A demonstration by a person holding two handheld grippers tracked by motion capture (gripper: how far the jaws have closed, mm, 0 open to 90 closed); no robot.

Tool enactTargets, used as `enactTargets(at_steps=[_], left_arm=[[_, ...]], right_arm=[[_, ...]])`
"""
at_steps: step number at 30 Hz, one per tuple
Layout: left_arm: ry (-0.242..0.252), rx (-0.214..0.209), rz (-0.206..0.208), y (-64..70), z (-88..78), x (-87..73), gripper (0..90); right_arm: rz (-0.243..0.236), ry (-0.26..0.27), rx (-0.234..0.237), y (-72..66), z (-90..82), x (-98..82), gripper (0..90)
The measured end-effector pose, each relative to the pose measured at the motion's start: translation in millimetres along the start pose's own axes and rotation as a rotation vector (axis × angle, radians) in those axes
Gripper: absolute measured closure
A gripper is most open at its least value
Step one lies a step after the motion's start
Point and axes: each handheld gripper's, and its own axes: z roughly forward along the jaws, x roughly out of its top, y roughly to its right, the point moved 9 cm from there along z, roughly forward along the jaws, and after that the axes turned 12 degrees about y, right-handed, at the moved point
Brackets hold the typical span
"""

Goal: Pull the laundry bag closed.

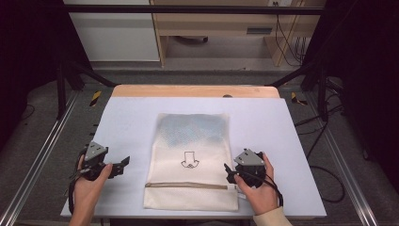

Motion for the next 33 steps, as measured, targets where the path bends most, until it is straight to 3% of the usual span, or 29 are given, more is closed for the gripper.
enactTargets(at_steps=[4, 6, 13, 16, 17, 18, 19, 27, 33], left_arm=[[0.008, -0.021, -0.003, 5.4, -11.5, -1.5, 7.8], [0.017, -0.009, 0.032, 7.0, -18.4, 1.1, 8.0], [-0.04, 0.008, 0.067, 9.4, -29.1, -7.6, 8.0], [-0.039, 0.011, 0.074, 9.7, -32.2, -7.7, 8.0], [-0.036, 0.013, 0.069, 7.8, -32.9, -7.6, 8.1], [-0.036, 0.013, 0.069, 7.8, -32.9, -7.6, 8.1], [-0.035, 0.023, 0.062, 3.9, -31.1, -8.8, 8.0], [-0.016, 0.051, 0.059, -8.4, -31.2, -8.1, 8.0], [-0.032, 0.057, 0.038, -13.8, -30.9, -9.9, 8.9]], right_arm=[[0.001, 0.003, 0.006, -0.1, 0.5, 0.0, 17.0], [-0.006, -0.002, 0.014, -0.6, 0.8, -0.5, 17.0], [0.003, -0.055, 0.052, -9.7, -0.8, 1.8, 10.7], [-0.025, -0.057, 0.075, -15.9, -0.9, 11.5, 9.8], [-0.071, -0.065, 0.079, -22.0, -0.6, 20.9, 10.9], [-0.071, -0.065, 0.079, -22.0, -0.6, 20.9, 10.9], [-0.096, -0.056, 0.1, -31.5, 2.0, 33.5, 12.0], [-0.161, -0.044, 0.213, -72.8, 15.6, 74.4, 22.7], [-0.197, -0.1, 0.322, -104.7, 27.9, 90.5, 27.9]])
